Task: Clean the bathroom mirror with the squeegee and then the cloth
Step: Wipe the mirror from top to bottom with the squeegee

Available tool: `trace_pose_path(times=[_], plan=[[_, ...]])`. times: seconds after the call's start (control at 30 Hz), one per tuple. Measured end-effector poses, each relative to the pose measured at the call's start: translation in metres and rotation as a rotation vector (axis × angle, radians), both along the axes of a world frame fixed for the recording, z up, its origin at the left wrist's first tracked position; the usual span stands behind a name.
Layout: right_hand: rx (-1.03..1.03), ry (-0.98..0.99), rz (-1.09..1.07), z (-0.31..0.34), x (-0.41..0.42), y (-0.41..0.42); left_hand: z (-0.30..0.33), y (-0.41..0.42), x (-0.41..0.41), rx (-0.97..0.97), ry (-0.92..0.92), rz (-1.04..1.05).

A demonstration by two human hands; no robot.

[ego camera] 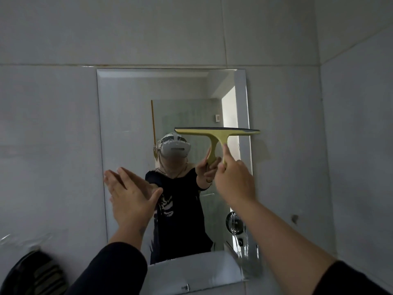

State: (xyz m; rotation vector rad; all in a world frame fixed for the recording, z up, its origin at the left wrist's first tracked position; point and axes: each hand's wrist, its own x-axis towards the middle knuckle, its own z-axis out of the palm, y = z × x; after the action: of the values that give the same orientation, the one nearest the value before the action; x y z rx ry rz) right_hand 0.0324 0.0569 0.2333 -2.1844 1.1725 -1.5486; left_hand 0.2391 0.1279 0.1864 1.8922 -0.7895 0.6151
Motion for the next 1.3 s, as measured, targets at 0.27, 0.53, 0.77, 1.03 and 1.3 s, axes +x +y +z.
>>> trace_pose_path(times=[0.27, 0.53, 0.77, 1.03, 1.3], plan=[[-0.076, -0.002, 0.091, 0.006, 0.058, 0.036, -0.002, 0.001, 0.004, -0.007, 0.009, -0.028], [-0.262, 0.18, 0.145, 0.017, 0.101, 0.057, -0.004, 0.0, 0.004, -0.062, 0.012, -0.087], [-0.441, 0.425, 0.144, 0.023, 0.085, 0.052, -0.035, 0.008, 0.004, -0.142, 0.001, 0.007], [-0.467, 0.519, 0.043, 0.03, 0.044, 0.038, -0.024, 0.024, 0.015, -0.042, -0.1, 0.013], [-0.38, 0.46, -0.062, 0.022, -0.006, 0.011, -0.016, 0.023, 0.012, 0.058, -0.099, -0.029]])
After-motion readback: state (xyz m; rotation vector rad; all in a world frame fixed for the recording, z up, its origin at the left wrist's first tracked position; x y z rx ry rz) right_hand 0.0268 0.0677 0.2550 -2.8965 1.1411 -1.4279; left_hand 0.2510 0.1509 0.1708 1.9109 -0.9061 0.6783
